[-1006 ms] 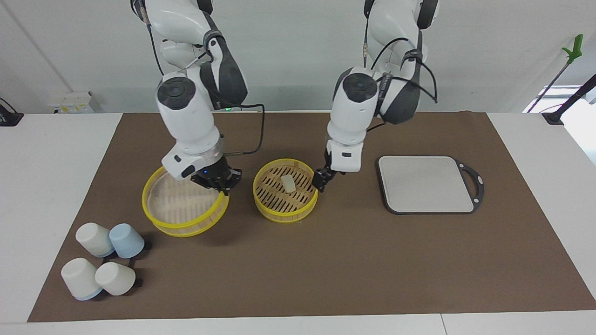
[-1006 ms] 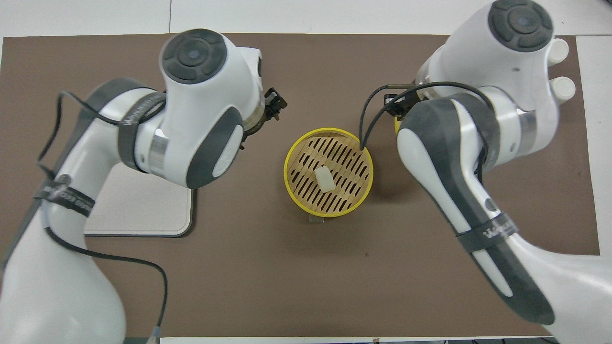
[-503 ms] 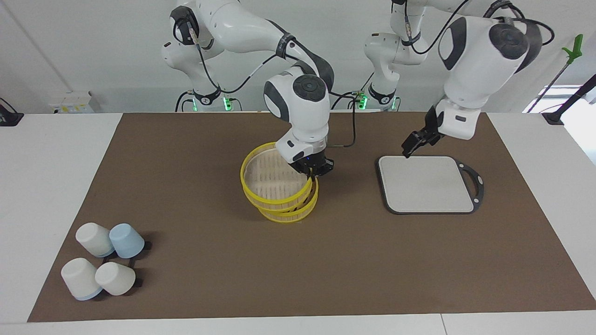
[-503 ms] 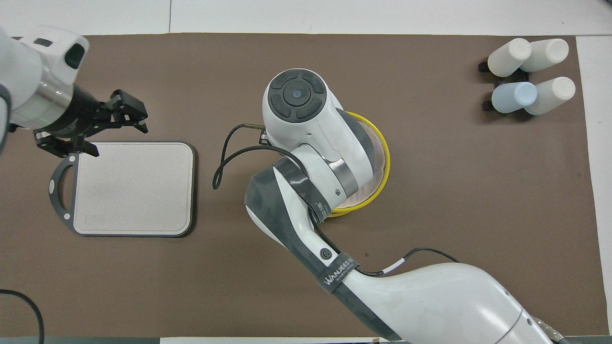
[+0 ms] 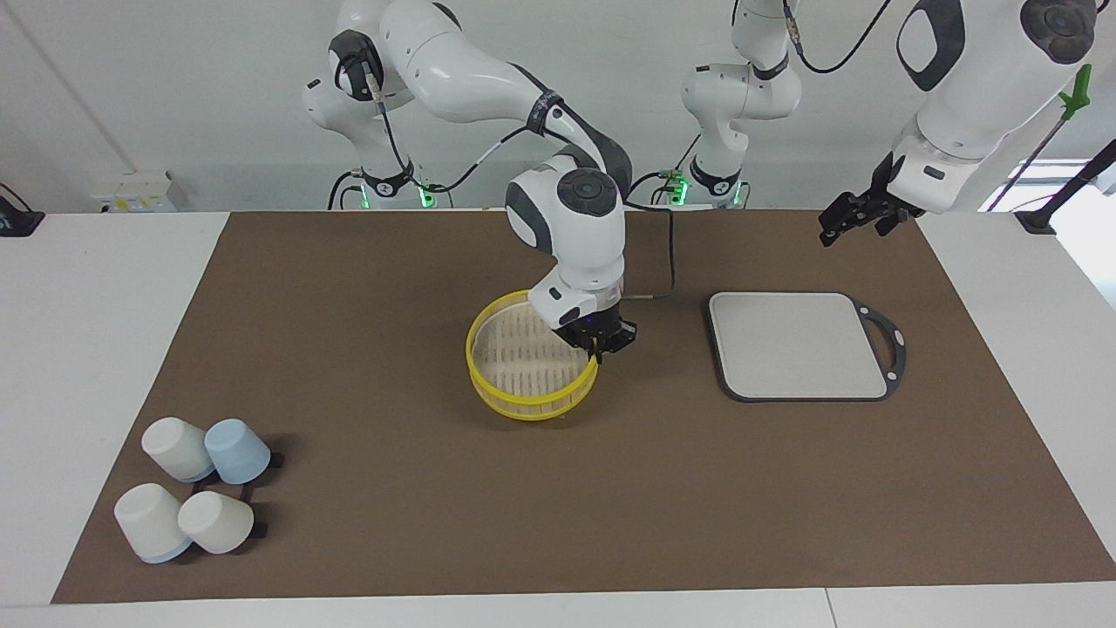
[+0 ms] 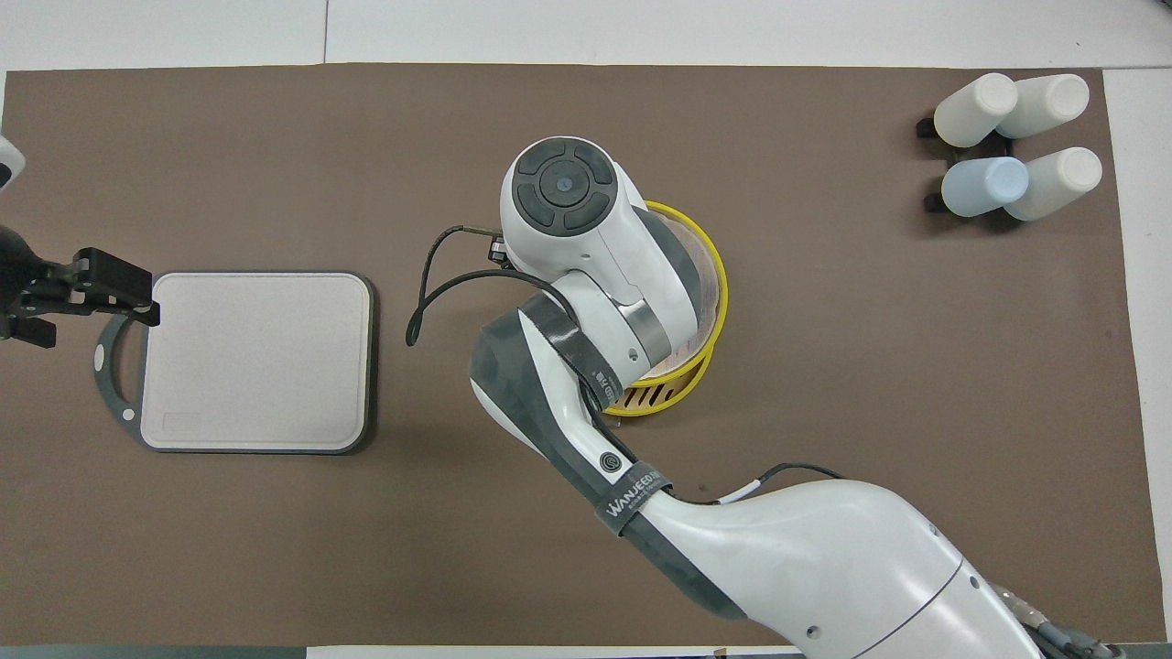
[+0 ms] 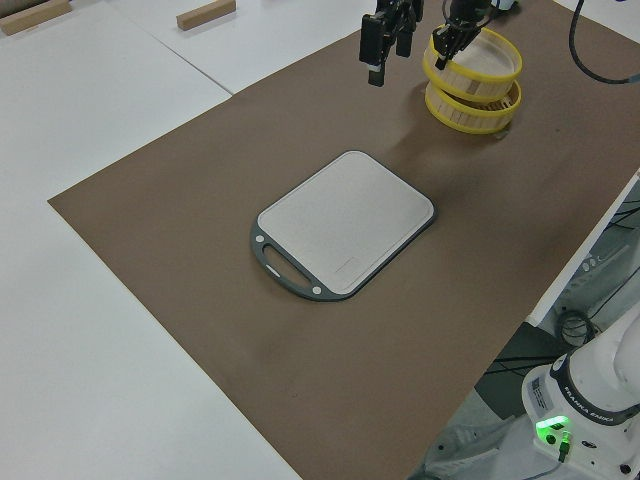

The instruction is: Place bun in steamer

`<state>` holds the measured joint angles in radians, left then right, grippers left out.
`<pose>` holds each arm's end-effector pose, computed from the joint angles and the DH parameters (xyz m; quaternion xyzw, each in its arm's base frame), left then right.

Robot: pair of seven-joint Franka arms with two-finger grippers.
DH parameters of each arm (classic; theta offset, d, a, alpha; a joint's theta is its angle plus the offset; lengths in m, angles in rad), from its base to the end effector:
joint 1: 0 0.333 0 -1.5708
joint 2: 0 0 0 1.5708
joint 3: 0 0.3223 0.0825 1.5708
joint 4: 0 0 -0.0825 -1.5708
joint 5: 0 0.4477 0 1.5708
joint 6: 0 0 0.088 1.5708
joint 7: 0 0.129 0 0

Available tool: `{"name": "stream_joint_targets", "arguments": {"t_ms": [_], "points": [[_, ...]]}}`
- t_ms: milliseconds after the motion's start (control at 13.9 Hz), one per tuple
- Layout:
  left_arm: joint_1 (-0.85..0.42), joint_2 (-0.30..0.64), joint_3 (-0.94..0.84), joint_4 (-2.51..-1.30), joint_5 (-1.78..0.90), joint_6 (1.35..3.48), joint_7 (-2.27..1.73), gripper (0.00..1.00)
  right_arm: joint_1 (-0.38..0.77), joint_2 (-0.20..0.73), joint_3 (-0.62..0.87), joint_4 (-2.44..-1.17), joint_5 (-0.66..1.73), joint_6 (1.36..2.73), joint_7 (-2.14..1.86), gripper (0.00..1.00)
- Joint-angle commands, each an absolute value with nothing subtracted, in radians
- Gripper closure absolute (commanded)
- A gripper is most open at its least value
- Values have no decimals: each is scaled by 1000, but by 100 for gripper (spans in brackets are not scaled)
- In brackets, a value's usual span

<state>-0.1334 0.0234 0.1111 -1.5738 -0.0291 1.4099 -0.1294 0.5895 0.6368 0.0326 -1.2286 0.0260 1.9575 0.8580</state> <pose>0.6019 -0.0182 0.5809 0.9942 0.0524 -0.0942 0.0061 0.6603 0.4689 0.3719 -0.9908 0.1254 -0.0194 0.0472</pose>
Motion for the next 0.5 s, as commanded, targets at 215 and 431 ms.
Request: {"name": "stream_joint_targets", "arguments": {"t_ms": [215, 431], "points": [[-14, -26, -15, -1651, -9, 1462, -67, 0, 598, 627, 38, -1241, 18, 1898, 899, 100], [-12, -20, -12, -1651, -9, 1497, -55, 0, 606, 626, 38, -1250, 23, 1904, 910, 100]]}}
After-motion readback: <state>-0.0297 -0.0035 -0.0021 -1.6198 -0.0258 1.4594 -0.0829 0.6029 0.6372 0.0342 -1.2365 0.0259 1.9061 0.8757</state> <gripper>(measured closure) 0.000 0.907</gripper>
